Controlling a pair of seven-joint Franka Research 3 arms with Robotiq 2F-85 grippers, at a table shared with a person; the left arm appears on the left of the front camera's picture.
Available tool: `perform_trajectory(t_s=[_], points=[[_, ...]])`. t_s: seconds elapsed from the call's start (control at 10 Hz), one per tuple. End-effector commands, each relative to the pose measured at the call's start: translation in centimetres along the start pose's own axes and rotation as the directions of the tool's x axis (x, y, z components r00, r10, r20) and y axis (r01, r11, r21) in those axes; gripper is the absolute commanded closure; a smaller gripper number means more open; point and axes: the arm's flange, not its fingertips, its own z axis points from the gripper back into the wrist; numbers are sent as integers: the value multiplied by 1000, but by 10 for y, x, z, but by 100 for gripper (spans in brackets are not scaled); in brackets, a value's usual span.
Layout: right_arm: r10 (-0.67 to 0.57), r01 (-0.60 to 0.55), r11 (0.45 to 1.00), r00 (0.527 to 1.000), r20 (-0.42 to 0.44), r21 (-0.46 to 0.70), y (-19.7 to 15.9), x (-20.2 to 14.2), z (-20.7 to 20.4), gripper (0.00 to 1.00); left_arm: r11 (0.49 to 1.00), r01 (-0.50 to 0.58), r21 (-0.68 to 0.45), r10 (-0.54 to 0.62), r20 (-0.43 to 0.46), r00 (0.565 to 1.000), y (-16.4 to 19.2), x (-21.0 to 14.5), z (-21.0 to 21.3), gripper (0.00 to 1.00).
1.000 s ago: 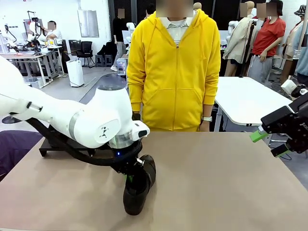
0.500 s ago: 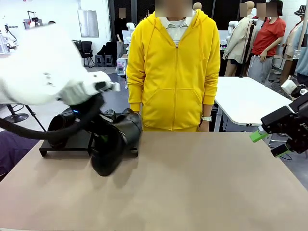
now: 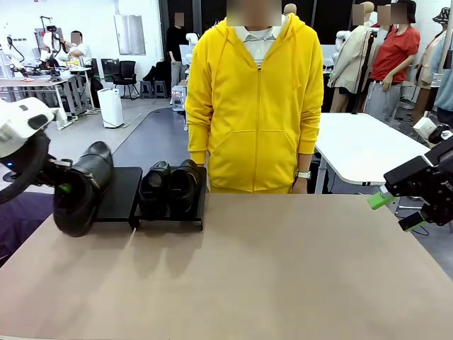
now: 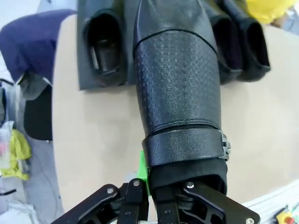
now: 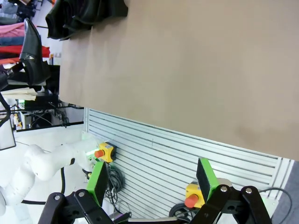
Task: Organize the shoes by placing them on the stand.
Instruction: Place the Shoe from the middle of the table onto the Shoes Stand.
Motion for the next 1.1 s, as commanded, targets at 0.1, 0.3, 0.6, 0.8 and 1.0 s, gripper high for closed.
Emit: perform_trajectory(t_s=[0.1, 0.3, 0.6, 0.8, 1.0], points=[[18, -18, 1000, 1000, 4, 16, -1, 0, -1, 0, 999, 38, -23, -38, 4, 999, -18, -1, 3, 100], [18, -18, 1000, 1000, 4, 16, -1, 0, -1, 0, 999, 38, -23, -38, 4, 999, -18, -1, 3, 100], [18, -18, 1000, 1000, 4, 16, -1, 0, -1, 0, 998, 52, -31, -54, -61, 997, -10, 25, -10, 100], [18, -18, 1000, 1000, 4, 16, -1, 0, -1, 0, 992, 115, -44, -116, -21, 993, 0, 101, -27, 100], [18, -18, 1000, 1000, 4, 16, -1, 0, -1, 0, 990, 114, -78, -119, -63, 991, 7, 153, -54, 100]])
